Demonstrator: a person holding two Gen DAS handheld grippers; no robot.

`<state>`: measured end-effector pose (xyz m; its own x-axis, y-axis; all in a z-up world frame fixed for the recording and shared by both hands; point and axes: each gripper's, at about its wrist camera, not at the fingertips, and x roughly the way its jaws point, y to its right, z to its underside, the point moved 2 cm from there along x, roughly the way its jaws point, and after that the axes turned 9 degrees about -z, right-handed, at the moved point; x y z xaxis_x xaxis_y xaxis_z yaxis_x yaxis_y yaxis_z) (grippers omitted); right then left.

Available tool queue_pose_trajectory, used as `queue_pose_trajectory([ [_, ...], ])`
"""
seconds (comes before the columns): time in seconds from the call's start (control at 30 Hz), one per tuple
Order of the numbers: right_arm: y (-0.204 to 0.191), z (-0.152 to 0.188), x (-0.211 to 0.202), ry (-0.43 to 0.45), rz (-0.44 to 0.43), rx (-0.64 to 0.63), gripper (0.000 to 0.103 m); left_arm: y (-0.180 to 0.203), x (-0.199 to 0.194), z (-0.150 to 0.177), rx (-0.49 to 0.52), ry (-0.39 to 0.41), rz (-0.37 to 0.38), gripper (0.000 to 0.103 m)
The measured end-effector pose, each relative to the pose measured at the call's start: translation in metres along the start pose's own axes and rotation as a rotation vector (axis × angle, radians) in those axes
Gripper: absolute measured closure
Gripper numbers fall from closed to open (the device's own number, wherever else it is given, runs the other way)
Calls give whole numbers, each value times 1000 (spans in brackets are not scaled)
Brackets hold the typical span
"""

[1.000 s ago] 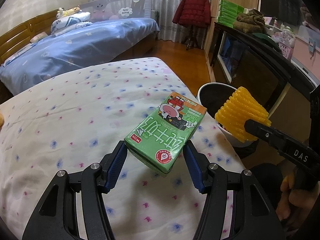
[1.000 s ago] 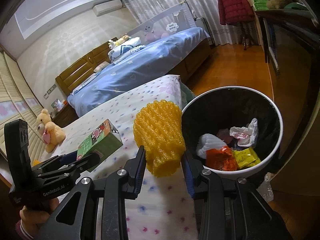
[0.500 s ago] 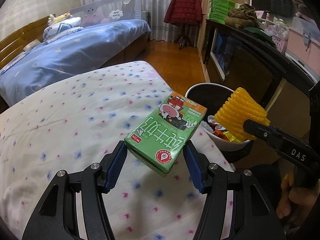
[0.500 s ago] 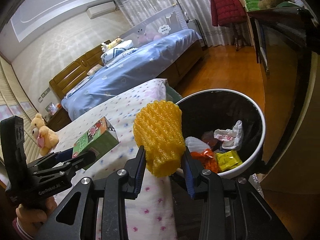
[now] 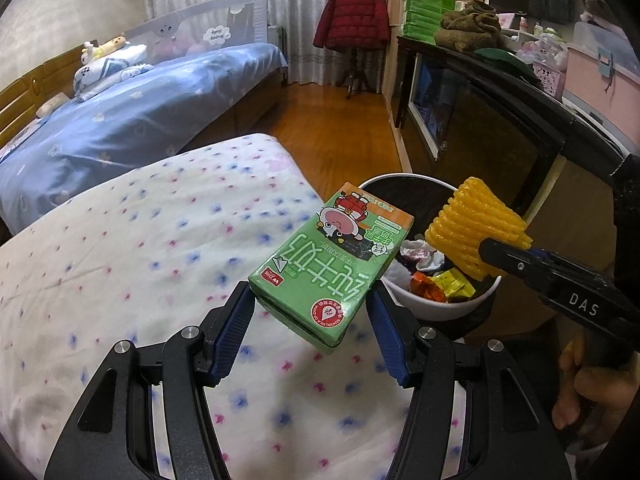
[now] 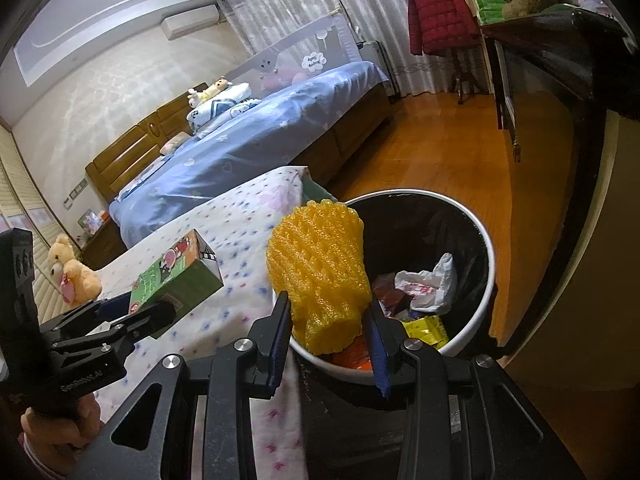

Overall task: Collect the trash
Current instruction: 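Carry the foam net and juice box over the bin with both tools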

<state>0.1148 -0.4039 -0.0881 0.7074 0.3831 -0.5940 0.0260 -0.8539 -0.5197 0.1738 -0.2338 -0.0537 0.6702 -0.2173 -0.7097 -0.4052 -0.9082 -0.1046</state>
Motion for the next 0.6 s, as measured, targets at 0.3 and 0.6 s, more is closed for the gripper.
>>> queue_pose_trajectory([
  [0.3, 14, -4, 1, -7, 25, 9, 68, 13, 7, -8, 22, -3, 3, 45],
  [0.6, 23, -12, 0, -2, 42, 14, 67, 23, 15, -15, 35, -11, 2, 45],
])
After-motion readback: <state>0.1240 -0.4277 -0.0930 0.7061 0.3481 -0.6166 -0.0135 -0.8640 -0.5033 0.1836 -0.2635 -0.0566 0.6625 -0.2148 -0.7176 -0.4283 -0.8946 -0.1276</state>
